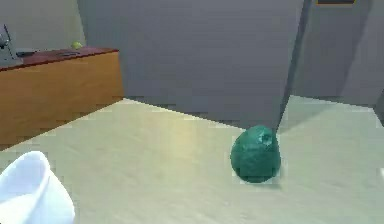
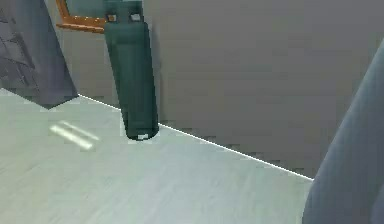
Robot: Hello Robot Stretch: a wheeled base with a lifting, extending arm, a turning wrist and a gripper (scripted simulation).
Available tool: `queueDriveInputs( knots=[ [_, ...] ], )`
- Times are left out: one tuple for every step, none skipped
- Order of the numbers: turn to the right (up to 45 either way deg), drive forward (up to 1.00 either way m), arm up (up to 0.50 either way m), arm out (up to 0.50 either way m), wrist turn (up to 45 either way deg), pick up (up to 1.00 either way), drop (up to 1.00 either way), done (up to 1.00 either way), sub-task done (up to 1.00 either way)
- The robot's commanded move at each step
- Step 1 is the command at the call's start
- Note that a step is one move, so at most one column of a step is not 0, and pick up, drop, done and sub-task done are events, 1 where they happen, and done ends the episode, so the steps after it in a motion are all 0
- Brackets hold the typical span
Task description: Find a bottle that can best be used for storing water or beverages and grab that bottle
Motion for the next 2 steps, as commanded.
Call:
queueDriveInputs(
  knots=[
    [-45.0, 0.00, 0.00, 0.00, 0.0, 0.00, 0.00, 0.00, 0.00],
    [-45.0, 0.00, 0.00, 0.00, 0.0, 0.00, 0.00, 0.00, 0.00]
  ],
)
